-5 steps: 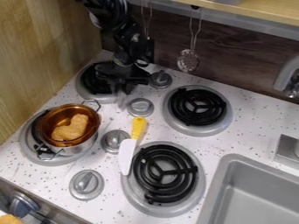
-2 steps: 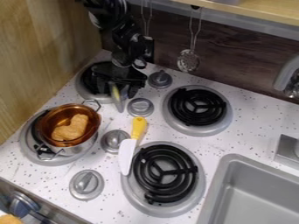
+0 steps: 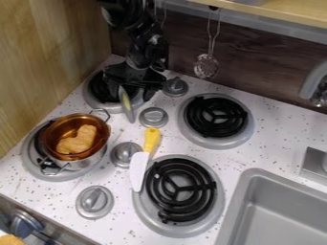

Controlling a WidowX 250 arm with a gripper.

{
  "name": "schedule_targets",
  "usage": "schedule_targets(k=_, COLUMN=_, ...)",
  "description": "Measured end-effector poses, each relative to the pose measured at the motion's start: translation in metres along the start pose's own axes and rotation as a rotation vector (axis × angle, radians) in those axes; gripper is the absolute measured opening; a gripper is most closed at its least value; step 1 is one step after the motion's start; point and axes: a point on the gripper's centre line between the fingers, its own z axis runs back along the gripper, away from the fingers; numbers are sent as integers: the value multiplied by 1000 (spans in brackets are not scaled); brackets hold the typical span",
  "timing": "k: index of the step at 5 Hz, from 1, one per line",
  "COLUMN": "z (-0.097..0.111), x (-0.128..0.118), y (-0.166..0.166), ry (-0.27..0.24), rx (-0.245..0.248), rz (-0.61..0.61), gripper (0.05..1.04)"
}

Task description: Move the spoon to the upper left burner

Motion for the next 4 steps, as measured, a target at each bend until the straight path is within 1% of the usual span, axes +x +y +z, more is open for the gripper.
schedule_targets(k=1, z=17, x=3, y=1, ry=3, rx=19, rz=17, gripper=1000)
schedule_targets(k=2, z=41, x=-9, y=-7, ry=13, rx=-20, rz=63, gripper=1000)
schedule_targets(k=3, z=52, x=-23, y=-18, ry=46, rx=-51, rz=85, gripper=1000)
schedule_targets(k=4, z=68, x=-34, y=-31, ry=97, rx=-67, rz=76, gripper=1000)
